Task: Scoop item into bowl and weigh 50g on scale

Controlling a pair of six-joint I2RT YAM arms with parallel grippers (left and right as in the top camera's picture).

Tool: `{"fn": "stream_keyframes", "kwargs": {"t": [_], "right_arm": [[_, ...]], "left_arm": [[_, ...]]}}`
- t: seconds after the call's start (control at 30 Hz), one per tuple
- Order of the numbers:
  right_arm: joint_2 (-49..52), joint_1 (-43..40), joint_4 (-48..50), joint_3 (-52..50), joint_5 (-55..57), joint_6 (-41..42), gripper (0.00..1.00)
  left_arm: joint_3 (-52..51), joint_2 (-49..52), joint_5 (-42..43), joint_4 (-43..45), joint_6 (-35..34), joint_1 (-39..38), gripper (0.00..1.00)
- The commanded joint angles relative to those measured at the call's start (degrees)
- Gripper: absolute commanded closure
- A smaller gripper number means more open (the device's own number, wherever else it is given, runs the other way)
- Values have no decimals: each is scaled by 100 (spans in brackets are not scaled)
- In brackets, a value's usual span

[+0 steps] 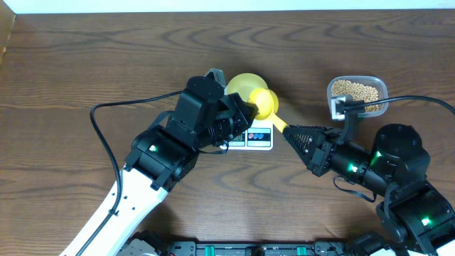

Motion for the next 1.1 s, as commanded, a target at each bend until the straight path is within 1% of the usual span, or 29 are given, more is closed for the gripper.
{"fn": "stream_keyframes", "kwargs": {"t": [0.0, 0.63, 0.9, 0.93, 1.0, 1.07], "right_arm": [[-11, -42, -13, 105, -26, -111, 84], [-9, -42, -76, 105, -181, -111, 87], [-9, -42, -76, 103, -181, -111, 91], [-9, -42, -76, 103, -179, -111, 92], [-9, -42, -76, 103, -177, -111, 98], [-9, -42, -74, 103, -160, -111, 98]], "left_arm": [[0, -31, -173, 4, 114, 0, 93], [0, -31, -184, 9, 90, -2, 93], [0, -31, -181, 7, 92, -2, 93], [0, -31, -181, 7, 92, -2, 93], [0, -31, -181, 7, 92, -2, 93], [0, -31, -179, 2, 94, -2, 93]]}}
